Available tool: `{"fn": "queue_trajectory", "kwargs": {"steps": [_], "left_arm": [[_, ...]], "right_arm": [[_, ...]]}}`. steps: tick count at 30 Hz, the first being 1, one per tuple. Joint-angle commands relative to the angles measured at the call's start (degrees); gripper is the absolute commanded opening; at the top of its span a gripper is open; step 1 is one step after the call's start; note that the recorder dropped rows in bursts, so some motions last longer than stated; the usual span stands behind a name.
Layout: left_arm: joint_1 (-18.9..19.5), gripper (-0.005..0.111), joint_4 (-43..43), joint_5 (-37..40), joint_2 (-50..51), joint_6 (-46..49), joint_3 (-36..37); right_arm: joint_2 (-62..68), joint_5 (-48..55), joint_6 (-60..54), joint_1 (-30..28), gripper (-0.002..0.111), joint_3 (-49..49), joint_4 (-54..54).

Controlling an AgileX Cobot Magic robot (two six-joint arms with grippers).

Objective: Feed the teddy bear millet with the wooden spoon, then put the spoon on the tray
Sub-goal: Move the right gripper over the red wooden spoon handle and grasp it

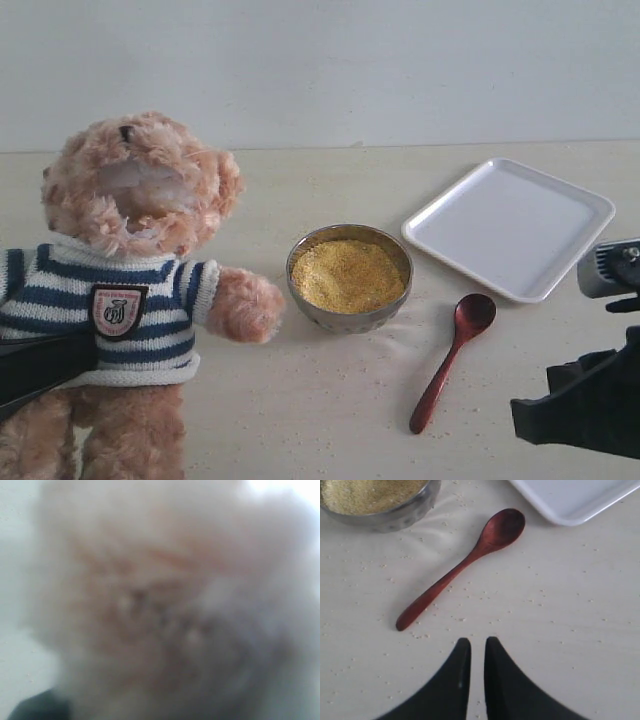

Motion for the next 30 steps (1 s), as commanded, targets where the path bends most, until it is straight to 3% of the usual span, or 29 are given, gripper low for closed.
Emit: {"fn": "queue_trajectory", "kwargs": {"steps": [1,7,14,19,22,25,26,30], "left_arm": [[0.17,0.005,-0.6,1.28,-0.49,0.64,0.2],[0.17,0.005,-0.6,1.28,-0.49,0.64,0.2],[0.17,0.005,-1.05,1.28,-0.49,0.63,0.2],[0.17,0.005,-1.44,1.28,-0.49,0.63,0.2],[0.17,0.005,-1.44,1.28,-0.49,0.63,0.2],[0.17,0.005,-1.44,1.28,-0.49,0.63,0.2],[0.17,0.005,-1.44,1.28,-0.49,0.63,0.2],[0.17,0.005,-1.12,1.28,-0.49,0.63,0.2]], "right_arm": [[5.72,0.82,10.92,5.14,0.012,0.42,-7.89],[16.22,3.08,29.13,10.13,0.012,-0.73,-22.3],[19.39,-3.59,34.02,10.13,0.012,-3.66,-23.08],[19.4,-2.25,37.54,10.13,0.013,-4.28,-28.05],[19.62,-2.4,39.93,10.13,0.031,-4.28,-28.3],[21.41,-1.63,43.65,10.13,0.065,-4.28,-28.43],[22.2,-1.01,45.6,10.13,0.071,-4.28,-28.43],[26.61,0.79,49.91,10.13,0.066,-4.41,-29.38]]}}
